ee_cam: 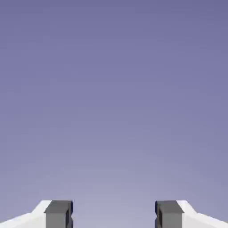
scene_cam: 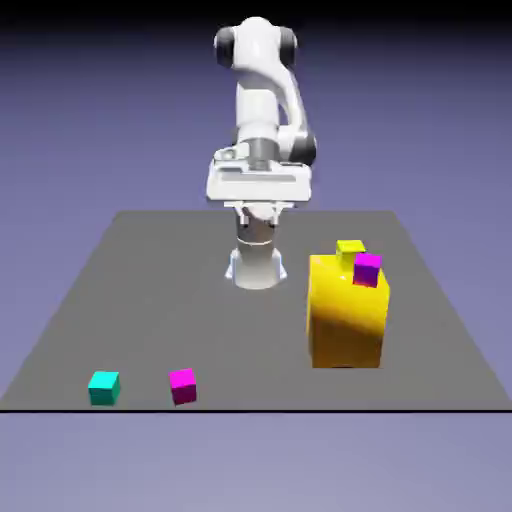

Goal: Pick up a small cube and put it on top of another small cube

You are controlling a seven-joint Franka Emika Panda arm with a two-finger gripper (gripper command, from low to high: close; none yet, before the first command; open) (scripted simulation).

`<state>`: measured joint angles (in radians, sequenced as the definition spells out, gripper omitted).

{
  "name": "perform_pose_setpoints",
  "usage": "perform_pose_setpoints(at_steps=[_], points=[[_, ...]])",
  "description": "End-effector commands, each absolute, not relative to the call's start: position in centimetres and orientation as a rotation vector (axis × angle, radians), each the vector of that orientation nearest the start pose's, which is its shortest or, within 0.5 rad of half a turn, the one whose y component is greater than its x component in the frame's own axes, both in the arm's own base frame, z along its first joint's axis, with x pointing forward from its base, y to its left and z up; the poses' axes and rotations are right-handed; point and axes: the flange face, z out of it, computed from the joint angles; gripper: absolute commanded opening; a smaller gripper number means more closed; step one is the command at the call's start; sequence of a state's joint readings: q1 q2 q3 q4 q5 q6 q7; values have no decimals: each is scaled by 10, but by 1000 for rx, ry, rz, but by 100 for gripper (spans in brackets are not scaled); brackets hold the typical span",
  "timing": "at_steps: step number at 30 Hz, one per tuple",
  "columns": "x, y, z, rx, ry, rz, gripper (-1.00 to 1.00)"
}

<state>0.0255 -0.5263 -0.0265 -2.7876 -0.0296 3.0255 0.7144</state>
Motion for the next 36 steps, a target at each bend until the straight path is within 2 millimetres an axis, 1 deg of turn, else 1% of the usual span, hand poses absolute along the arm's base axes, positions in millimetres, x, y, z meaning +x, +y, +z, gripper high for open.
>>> perform_pose_setpoints(at_steps=[1,6,11,16,21,25,29,33,36], points=[[406,-1,443,-2582,879,-993,0],[442,-17,402,-2806,702,-876,0],[472,-38,352,-3032,489,-735,0],[494,-63,299,-3251,230,-558,0],[507,-94,246,-3450,-84,-332,0],[513,-122,207,-3578,-381,-105,0],[516,-153,174,-3660,-718,170,0],[518,-184,149,-3675,-1092,499,0],[521,-206,137,-3630,-1379,770,0]])
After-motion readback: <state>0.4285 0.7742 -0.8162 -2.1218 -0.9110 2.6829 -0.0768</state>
